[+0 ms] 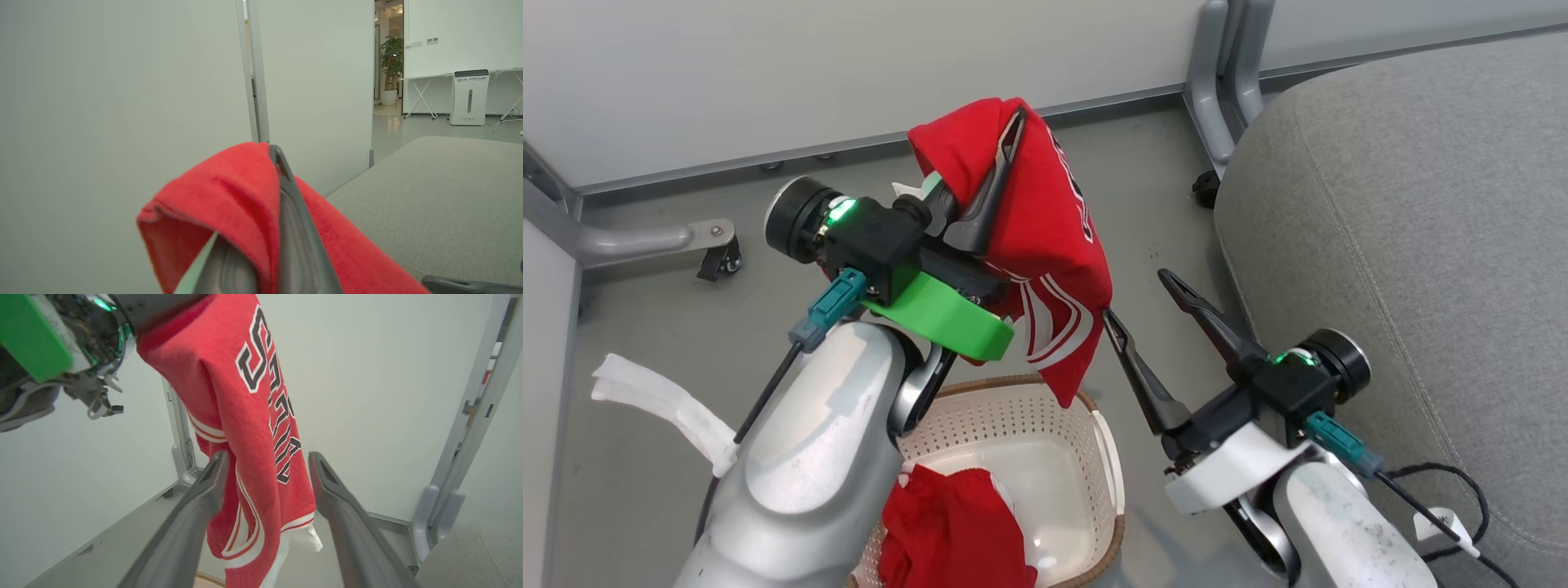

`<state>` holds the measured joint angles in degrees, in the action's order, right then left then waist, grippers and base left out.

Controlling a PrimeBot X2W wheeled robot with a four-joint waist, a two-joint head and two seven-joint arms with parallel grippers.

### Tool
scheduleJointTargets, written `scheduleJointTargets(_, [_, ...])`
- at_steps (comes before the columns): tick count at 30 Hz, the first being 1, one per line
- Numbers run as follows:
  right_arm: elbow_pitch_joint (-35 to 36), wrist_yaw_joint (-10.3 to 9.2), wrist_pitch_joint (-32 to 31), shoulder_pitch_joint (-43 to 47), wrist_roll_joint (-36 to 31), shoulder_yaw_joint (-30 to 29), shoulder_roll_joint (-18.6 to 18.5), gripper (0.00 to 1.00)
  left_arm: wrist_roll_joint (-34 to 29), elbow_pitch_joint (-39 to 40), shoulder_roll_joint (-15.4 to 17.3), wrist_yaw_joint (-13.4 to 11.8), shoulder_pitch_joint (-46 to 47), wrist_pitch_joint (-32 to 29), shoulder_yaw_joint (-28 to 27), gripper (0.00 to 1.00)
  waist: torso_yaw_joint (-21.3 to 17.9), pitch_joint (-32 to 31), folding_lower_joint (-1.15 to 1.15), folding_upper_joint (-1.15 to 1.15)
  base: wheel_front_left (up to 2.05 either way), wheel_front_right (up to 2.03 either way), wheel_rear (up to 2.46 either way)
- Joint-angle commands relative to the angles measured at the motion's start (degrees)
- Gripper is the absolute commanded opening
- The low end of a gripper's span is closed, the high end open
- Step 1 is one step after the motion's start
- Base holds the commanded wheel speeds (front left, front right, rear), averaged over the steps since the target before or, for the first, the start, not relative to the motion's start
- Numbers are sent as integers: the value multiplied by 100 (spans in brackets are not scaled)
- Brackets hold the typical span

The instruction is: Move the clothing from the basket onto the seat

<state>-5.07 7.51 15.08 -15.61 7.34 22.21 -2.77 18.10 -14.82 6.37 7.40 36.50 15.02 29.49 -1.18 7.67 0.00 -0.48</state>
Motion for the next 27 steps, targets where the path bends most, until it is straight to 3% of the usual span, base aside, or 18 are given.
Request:
scheduleJointTargets(1, [-76, -4, 13, -150, -48, 61, -22, 100, -10, 46, -18, 15, 89, 23, 1, 0, 49, 50, 0, 48, 0, 0, 0])
scheduleJointTargets(13, [-891, -4, 13, -1176, 130, 383, -20, 100, 15, 126, -127, 15, 102, 23, 197, 0, 299, 284, 0, 48, 0, 0, 0])
scheduleJointTargets(23, [-1147, -4, 13, -1455, 283, 373, -20, 98, 36, 137, -194, 15, 82, 23, 311, 0, 426, 425, 0, 48, 0, 0, 0])
scheduleJointTargets(24, [-1204, -4, 13, -1465, 312, 395, -20, 72, 43, 139, -200, 15, 74, 23, 336, 0, 433, 434, 0, 48, 0, 0, 0])
scheduleJointTargets(25, [-1254, -4, 13, -1485, 321, 393, -21, 58, 50, 150, -209, 15, 72, 23, 361, 0, 443, 450, 0, 48, 0, 0, 0])
scheduleJointTargets(27, [-1297, -4, 14, -1553, 389, 395, -20, 44, 52, 162, -226, 15, 69, 23, 415, 0, 463, 473, 0, 48, 0, 0, 0])
